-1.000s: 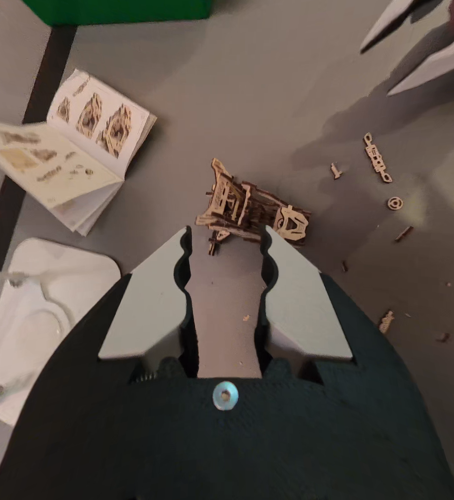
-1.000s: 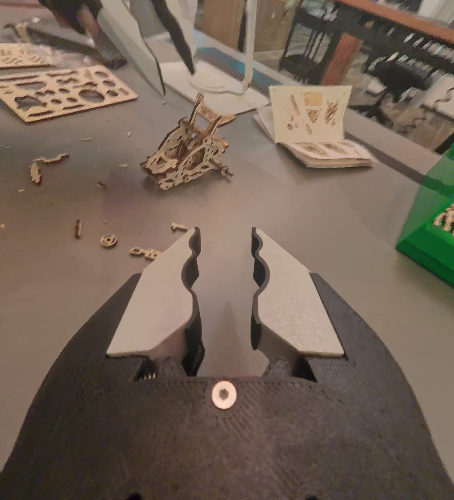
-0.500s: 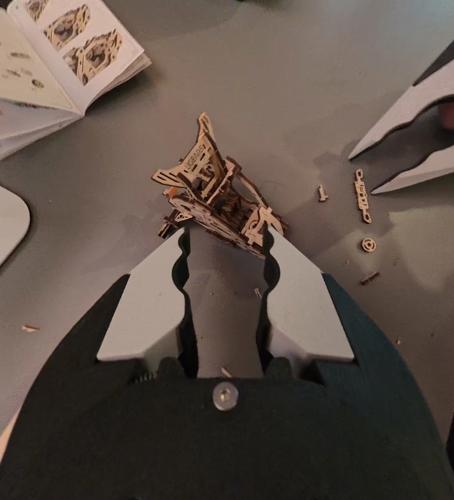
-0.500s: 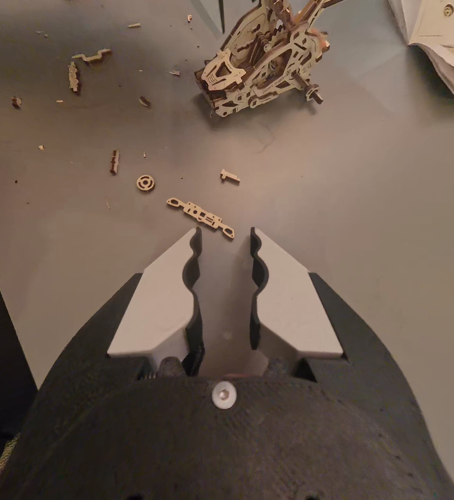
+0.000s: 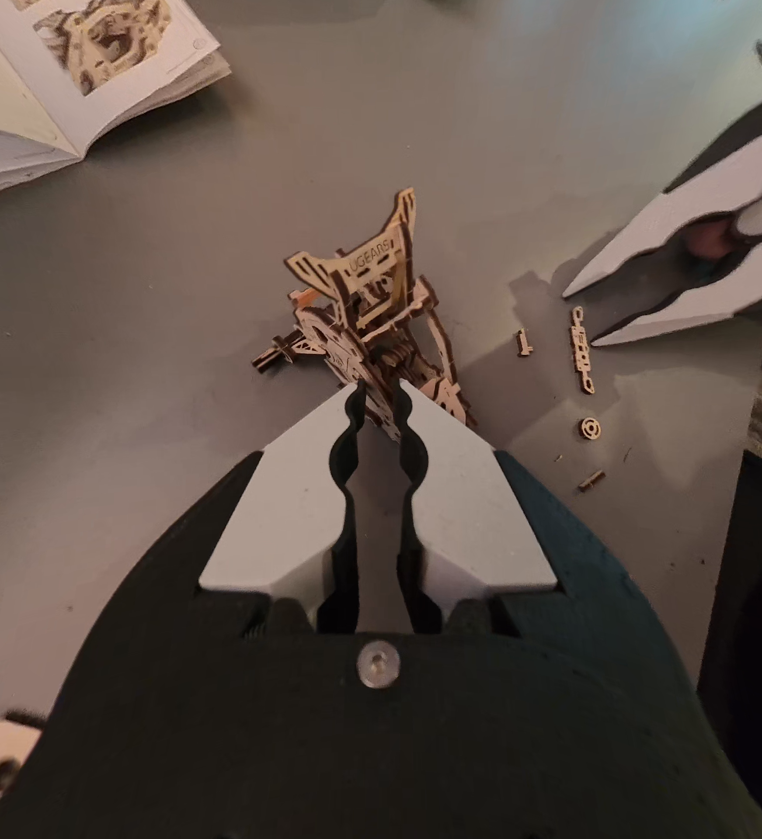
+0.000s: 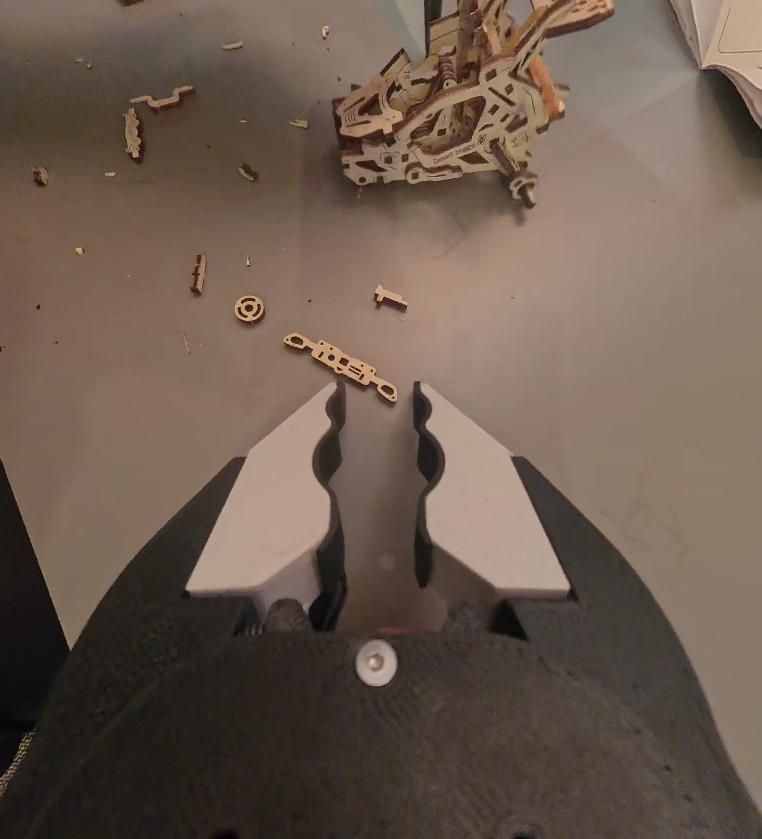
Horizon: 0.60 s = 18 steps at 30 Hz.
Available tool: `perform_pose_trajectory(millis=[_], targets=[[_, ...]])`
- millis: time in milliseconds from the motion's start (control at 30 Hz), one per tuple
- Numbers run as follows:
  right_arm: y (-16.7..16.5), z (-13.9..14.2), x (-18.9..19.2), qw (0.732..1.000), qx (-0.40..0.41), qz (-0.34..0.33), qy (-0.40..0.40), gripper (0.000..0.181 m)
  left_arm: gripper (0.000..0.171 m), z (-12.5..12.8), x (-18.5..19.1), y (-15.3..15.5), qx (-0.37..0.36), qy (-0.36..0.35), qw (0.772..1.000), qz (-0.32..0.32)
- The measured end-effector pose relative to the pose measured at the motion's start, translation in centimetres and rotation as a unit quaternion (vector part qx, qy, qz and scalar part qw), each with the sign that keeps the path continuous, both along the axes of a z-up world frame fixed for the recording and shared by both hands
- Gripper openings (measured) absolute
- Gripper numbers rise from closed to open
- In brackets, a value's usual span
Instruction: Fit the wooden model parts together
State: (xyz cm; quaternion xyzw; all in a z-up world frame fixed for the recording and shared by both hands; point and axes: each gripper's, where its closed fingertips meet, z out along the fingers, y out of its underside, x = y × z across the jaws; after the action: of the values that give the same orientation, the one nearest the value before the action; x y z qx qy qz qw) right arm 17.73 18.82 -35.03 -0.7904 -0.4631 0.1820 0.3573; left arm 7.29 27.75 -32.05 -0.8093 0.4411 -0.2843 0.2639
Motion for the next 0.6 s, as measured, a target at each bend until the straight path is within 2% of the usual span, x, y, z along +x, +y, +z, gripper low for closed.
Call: perform_pose_trajectory(millis=[167, 233, 367, 533, 600], targets=[[-0.3, 0.0, -0.2, 1.000, -0.008, 0.011, 0.003, 0.021, 0.003, 0.2, 0.3, 0.3, -0.004, -0.014, 0.997, -0.070], [-0.3, 0.0, -0.2, 1.000, -0.009, 0.011, 0.003, 0.017, 0.018, 0.4, 0.0, 0.8, -0.014, -0.012, 0.998, -0.062], [-0.3, 0.0, -0.2, 1.000, -0.006, 0.011, 0.001, 0.006, 0.025, 1.4, -0.8, 1.0, -0.003, -0.027, 0.999, -0.042], [-0.3, 0.0, -0.1, 1.000, 0.001, 0.011, -0.003, 0.005, 0.038, 1.6, -1.3, -0.7, 0.017, -0.032, 0.999, -0.028], [-0.3, 0.0, -0.1, 1.000, 0.003, 0.010, -0.004, 0.005, 0.050, 1.2, -1.1, -1.5, 0.023, -0.022, 0.999, -0.021]])
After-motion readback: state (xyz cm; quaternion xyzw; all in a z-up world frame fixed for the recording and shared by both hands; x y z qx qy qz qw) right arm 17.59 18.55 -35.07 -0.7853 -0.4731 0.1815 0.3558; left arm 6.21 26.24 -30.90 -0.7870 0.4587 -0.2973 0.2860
